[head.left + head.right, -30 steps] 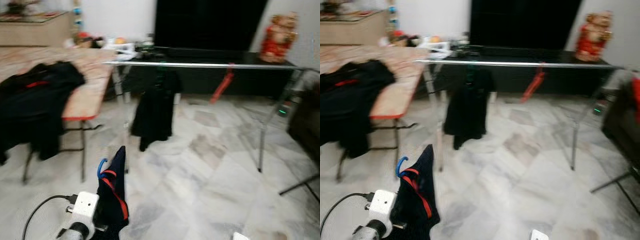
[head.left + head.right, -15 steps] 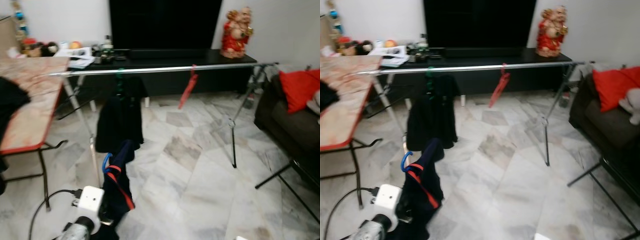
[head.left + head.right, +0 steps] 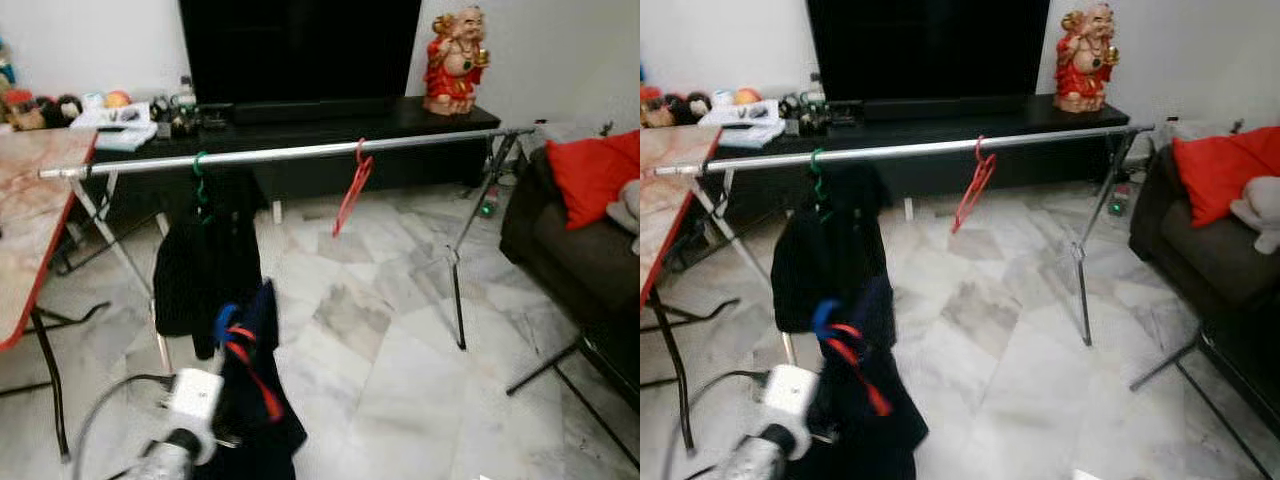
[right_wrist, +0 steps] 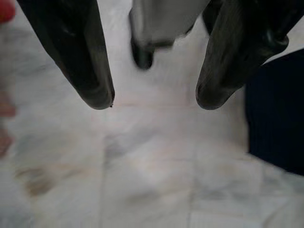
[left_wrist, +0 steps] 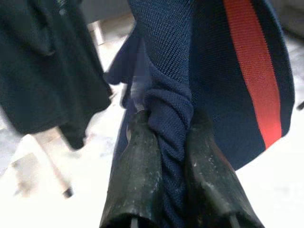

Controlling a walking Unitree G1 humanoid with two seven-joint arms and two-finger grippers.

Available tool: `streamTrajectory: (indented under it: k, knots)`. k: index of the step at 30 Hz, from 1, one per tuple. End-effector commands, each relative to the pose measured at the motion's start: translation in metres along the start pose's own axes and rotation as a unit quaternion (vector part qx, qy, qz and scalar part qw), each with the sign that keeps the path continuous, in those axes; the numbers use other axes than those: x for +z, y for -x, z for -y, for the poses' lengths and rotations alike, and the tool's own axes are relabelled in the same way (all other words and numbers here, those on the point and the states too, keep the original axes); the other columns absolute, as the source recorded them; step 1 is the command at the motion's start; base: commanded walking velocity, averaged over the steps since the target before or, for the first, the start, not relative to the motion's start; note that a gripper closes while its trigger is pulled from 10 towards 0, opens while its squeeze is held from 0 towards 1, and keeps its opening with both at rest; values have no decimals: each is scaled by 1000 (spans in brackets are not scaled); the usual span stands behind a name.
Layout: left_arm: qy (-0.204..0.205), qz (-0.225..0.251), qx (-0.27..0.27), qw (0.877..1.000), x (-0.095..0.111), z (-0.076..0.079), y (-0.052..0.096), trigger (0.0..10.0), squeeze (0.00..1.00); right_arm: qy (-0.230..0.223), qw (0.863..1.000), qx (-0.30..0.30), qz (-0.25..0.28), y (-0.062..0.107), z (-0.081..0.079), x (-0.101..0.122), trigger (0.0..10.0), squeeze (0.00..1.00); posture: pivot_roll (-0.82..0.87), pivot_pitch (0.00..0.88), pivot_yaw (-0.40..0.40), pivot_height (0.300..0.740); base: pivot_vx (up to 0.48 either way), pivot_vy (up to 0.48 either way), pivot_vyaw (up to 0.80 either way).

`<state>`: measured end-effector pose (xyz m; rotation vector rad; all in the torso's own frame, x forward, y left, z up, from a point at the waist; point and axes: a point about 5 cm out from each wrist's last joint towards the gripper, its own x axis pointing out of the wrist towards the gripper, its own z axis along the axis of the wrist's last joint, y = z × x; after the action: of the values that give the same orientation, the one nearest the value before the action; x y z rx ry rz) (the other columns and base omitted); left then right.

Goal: Hang hanger

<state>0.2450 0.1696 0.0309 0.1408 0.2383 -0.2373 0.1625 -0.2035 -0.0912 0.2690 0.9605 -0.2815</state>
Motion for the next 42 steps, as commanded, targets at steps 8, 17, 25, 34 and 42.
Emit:
streamTrajectory:
  k: [8, 17, 25, 34, 42]
  knots:
    - [-19, 39, 11, 999, 24, -12, -7, 10000, 0, 4, 1000, 17, 5, -1, -13, 3, 10000, 0, 170, 0, -30, 740, 351, 0, 0]
    - [-21, 45, 7, 999, 28, -11, -9, 10000, 0, 16, 1000, 23, 6, -2, -14, 4, 10000, 0, 165, 0, -25, 740, 354, 0, 0]
    - [-21, 50, -7, 998, 31, -6, -12, 10000, 0, 17, 1000, 16, 6, -1, -13, 3, 10000, 0, 164, 0, -26, 740, 356, 0, 500]
    - [-21, 47, -12, 999, 29, -5, -12, 10000, 0, 16, 1000, 11, 4, -1, -13, 2, 10000, 0, 169, 0, -27, 740, 354, 0, 0]
    - [-21, 48, -17, 998, 30, -3, -13, 10000, 0, 13, 1000, 11, 5, -1, -13, 2, 10000, 0, 168, 0, -27, 740, 354, 0, 0]
